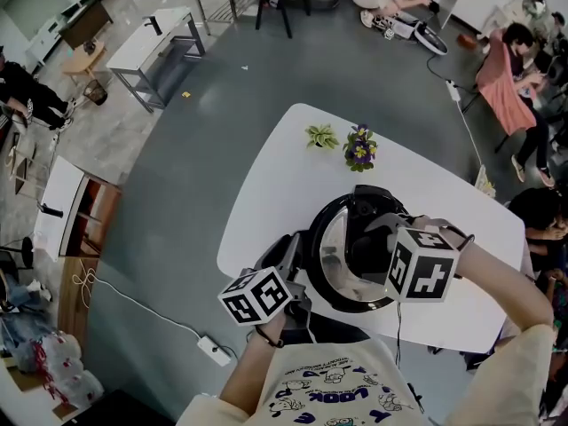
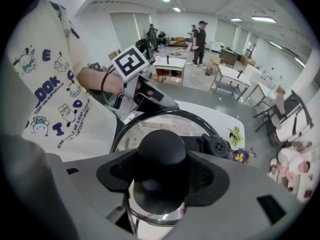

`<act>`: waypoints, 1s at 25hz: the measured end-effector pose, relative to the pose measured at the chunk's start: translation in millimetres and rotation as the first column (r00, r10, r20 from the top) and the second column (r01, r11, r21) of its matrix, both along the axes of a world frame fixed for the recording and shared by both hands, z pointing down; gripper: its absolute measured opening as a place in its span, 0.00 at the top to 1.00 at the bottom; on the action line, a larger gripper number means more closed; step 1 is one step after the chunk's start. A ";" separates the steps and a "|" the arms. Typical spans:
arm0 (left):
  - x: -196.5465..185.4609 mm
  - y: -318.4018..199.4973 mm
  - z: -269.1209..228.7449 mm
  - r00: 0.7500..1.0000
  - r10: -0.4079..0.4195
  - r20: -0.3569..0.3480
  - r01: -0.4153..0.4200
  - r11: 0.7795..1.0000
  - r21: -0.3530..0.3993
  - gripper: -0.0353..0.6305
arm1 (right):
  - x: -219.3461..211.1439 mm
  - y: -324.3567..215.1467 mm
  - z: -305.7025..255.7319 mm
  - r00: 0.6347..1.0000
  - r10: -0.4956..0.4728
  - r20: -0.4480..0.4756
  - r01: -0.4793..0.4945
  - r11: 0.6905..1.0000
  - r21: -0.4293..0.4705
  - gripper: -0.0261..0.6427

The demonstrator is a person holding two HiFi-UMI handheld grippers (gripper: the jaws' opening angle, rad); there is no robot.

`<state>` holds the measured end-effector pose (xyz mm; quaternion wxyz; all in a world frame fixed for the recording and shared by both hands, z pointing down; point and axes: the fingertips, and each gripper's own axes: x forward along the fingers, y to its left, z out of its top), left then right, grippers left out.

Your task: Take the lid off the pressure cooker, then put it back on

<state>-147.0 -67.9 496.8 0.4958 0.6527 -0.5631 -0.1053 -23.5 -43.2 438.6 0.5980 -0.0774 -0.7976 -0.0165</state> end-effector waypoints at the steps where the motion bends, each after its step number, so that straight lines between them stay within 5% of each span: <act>1: 0.2 -0.2 0.2 1.000 0.000 0.001 0.000 1.000 0.001 0.76 | 1.0 1.2 0.3 0.999 -0.036 -0.002 0.036 0.999 -0.002 0.51; 16: 0.7 -0.8 2.9 0.999 -0.005 0.031 0.005 1.000 0.001 0.76 | 3.7 1.8 3.3 0.998 -0.056 0.000 0.056 0.998 -0.002 0.50; 25: -3.3 -1.9 -6.0 0.991 0.019 0.132 -0.023 0.999 0.029 0.75 | 3.7 3.3 -2.4 0.993 -0.037 0.109 0.039 0.999 -0.020 0.50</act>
